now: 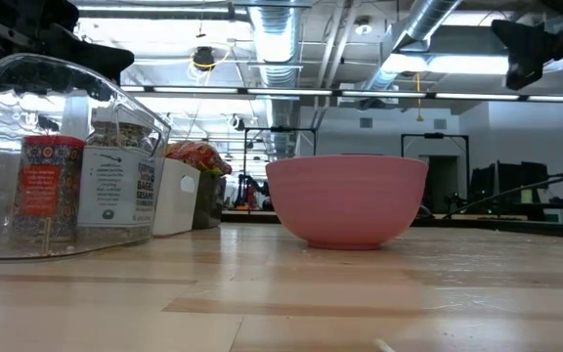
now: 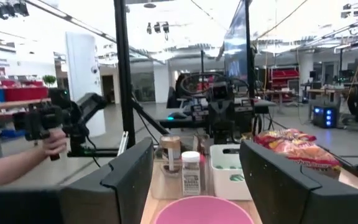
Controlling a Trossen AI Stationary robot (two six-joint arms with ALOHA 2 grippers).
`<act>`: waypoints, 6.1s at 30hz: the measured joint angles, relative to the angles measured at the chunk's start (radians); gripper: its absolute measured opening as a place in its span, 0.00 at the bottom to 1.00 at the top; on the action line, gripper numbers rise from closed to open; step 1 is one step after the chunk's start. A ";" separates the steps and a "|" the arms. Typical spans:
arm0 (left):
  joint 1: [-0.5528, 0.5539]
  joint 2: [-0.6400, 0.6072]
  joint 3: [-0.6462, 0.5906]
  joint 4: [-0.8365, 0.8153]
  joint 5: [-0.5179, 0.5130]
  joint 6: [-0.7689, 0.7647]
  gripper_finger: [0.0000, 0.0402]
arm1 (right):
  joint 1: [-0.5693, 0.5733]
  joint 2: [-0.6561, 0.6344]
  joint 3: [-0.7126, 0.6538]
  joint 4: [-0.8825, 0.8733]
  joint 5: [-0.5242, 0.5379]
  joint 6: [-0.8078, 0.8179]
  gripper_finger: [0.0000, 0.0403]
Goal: Pick & Place Food Item
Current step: Return to Home Position
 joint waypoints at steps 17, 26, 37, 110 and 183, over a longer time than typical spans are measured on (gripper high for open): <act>0.002 0.000 0.000 -0.007 -0.120 -0.020 0.00 | -0.192 -0.002 -0.012 -0.134 -0.008 0.007 0.58; 0.082 -0.001 0.000 -0.008 -0.138 -0.027 0.00 | -0.312 -0.002 -0.008 -0.118 -0.135 -0.006 0.58; 0.093 -0.001 0.000 -0.064 -0.111 -0.043 0.00 | -0.334 -0.002 0.003 -0.154 -0.181 0.017 0.58; 0.093 0.000 0.000 -0.009 -0.046 -0.019 0.00 | -0.335 0.002 0.008 -0.233 -0.267 0.053 0.44; 0.093 0.001 -0.001 -0.009 -0.046 -0.019 0.00 | -0.335 0.002 0.008 -0.233 -0.267 0.053 0.45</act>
